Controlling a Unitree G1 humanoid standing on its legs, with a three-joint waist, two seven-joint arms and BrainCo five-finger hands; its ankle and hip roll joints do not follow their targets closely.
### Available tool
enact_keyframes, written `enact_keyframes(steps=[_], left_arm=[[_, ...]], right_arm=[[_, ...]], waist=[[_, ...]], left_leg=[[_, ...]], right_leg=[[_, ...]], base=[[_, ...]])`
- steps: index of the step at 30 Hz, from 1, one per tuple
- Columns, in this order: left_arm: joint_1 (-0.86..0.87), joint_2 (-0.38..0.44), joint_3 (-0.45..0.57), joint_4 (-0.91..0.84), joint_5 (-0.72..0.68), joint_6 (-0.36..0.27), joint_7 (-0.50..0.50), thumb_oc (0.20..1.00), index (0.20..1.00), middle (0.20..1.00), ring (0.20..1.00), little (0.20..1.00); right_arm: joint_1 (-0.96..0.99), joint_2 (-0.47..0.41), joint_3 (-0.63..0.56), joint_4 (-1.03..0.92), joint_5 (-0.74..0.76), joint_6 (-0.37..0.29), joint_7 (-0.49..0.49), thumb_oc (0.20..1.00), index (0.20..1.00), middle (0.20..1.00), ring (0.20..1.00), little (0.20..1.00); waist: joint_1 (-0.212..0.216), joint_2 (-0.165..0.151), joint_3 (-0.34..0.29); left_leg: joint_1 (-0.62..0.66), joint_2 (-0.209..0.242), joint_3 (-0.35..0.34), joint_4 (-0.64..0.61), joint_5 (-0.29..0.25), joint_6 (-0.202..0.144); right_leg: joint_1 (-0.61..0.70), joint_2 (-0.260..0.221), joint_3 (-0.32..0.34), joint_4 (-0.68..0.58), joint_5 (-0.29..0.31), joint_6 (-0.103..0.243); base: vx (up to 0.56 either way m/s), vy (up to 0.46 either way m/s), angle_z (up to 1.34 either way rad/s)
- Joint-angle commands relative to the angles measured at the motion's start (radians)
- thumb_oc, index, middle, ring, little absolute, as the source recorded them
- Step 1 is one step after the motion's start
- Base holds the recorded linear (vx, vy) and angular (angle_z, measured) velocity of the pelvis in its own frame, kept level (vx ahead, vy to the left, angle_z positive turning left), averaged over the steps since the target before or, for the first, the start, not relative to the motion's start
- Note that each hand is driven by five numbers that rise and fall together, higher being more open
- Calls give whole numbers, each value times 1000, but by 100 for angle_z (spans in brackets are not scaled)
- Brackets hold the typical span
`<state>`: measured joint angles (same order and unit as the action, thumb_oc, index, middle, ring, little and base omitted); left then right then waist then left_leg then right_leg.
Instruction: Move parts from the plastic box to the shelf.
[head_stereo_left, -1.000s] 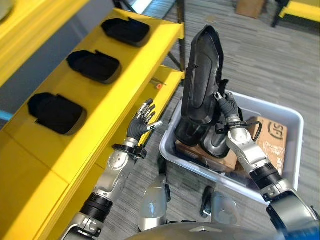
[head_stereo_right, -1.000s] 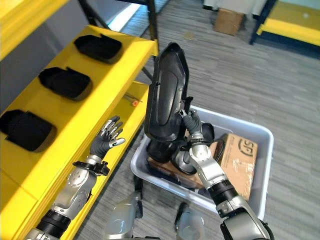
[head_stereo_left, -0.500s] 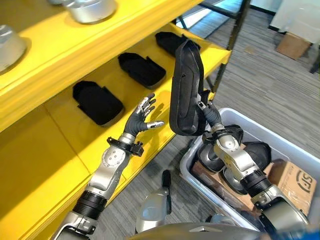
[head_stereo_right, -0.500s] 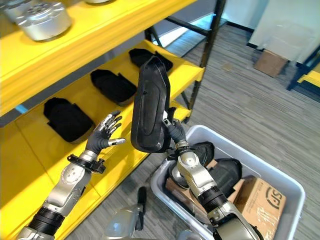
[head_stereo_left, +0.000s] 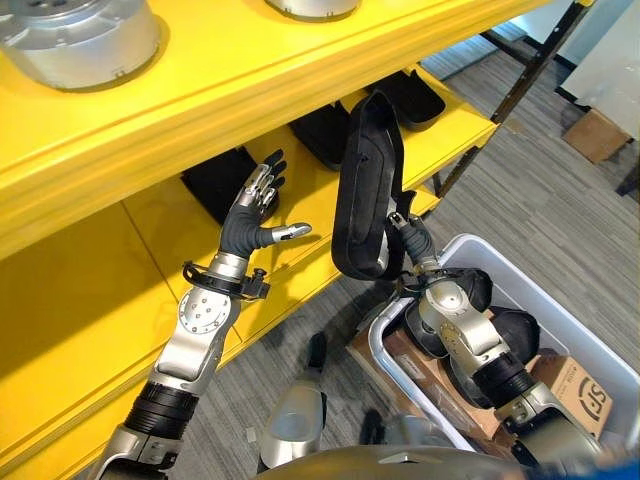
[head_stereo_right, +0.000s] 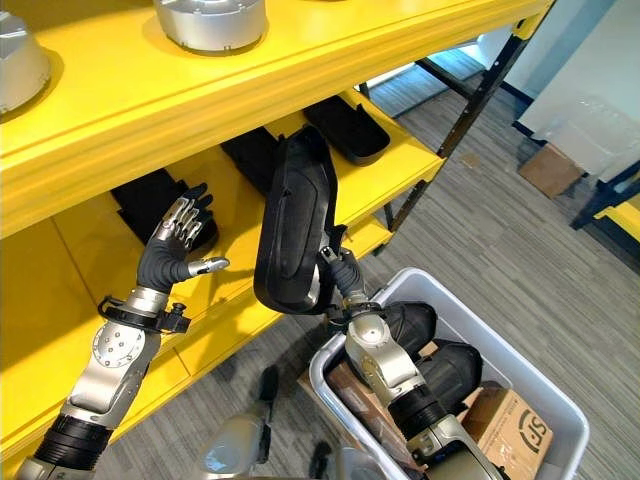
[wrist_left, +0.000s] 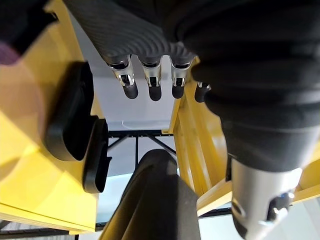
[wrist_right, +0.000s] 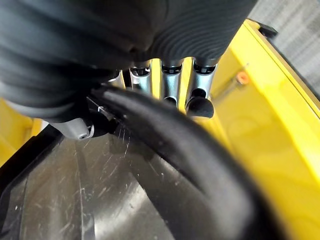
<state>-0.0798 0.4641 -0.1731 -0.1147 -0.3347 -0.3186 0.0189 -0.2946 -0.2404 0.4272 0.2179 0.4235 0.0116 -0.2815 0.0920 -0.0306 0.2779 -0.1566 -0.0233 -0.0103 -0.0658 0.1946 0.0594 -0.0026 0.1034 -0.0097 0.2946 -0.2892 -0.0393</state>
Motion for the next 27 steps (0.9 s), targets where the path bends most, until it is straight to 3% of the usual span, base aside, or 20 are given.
enact_keyframes(steps=[1,6,7,10,11,14,17,19,22,25,27], left_arm=[[-36,-28,-6,-21,-42,-22,59,1000,1000,1000,1000,1000],[3,-60,-11,-8,-43,11,95,1000,1000,1000,1000,1000],[2,-62,-16,-1,-40,10,98,1000,1000,1000,1000,1000],[-9,-75,-40,6,-28,9,68,1000,1000,1000,1000,1000],[-10,-76,-49,0,-8,0,88,1000,1000,1000,1000,1000],[-2,-76,-45,-24,-27,32,126,1000,1000,1000,1000,1000],[-5,-76,-40,-14,-88,53,155,1000,1000,1000,1000,1000],[14,-88,-22,-27,-93,43,149,1000,1000,1000,1000,1000],[13,-88,-29,-9,-81,43,157,1000,1000,1000,1000,1000],[-7,-89,-58,40,-89,51,206,1000,1000,1000,1000,1000],[1,-84,-64,35,-102,66,202,1000,1000,1000,1000,1000]], right_arm=[[-13,-1,-50,-78,8,-81,33,200,200,200,200,200],[19,-22,-35,-114,17,-89,26,200,200,200,200,200],[28,-26,-34,-124,15,-90,21,200,200,200,200,200],[71,-34,-39,-160,6,-105,-15,200,200,200,200,200],[81,-41,-42,-169,7,-107,-13,200,200,200,200,200],[96,-63,-66,-197,9,-95,20,200,200,200,200,200],[102,-86,-81,-232,12,-65,44,200,200,200,200,200],[80,-123,-111,-257,2,-48,64,200,200,200,200,200],[62,-144,-120,-285,7,-25,86,200,200,200,200,200],[68,-177,-116,-323,44,9,114,200,200,200,200,200],[89,-189,-113,-333,54,17,129,200,200,200,200,200]], waist=[[5,-21,-41],[-3,-7,-27],[-10,-5,-24],[-58,-3,-11],[-68,-8,-7],[-90,-23,6],[-109,-25,-2],[-112,-6,-19],[-130,3,-15],[-155,21,-13],[-146,28,-11]], left_leg=[[67,-78,6,-1,-134,-8],[36,-92,-20,4,-111,-18],[27,-90,10,19,-116,-18],[0,-46,212,112,-157,-23],[-8,-32,231,151,-175,-24],[12,13,213,232,-237,-28],[58,70,187,228,-247,-44],[120,191,95,143,-194,-94],[95,286,100,116,-124,-132],[113,300,133,99,-120,-142],[119,260,125,112,-137,-141]], right_leg=[[50,37,-6,-106,171,81],[75,46,40,-177,165,63],[76,44,36,-181,168,64],[58,27,-25,-177,172,60],[55,17,-34,-173,172,56],[45,-22,-59,-138,157,49],[29,-47,-80,-100,142,46],[-9,-96,-84,1,84,43],[-19,-121,-87,66,42,36],[-37,-143,-111,132,6,30],[-24,-160,-141,106,20,35]], base=[[-27,-91,21],[-141,-112,26],[-112,-46,5],[-144,-16,26],[-137,56,89],[-108,131,77],[-49,235,6],[-43,554,6],[47,506,17],[82,528,53],[59,575,38]])
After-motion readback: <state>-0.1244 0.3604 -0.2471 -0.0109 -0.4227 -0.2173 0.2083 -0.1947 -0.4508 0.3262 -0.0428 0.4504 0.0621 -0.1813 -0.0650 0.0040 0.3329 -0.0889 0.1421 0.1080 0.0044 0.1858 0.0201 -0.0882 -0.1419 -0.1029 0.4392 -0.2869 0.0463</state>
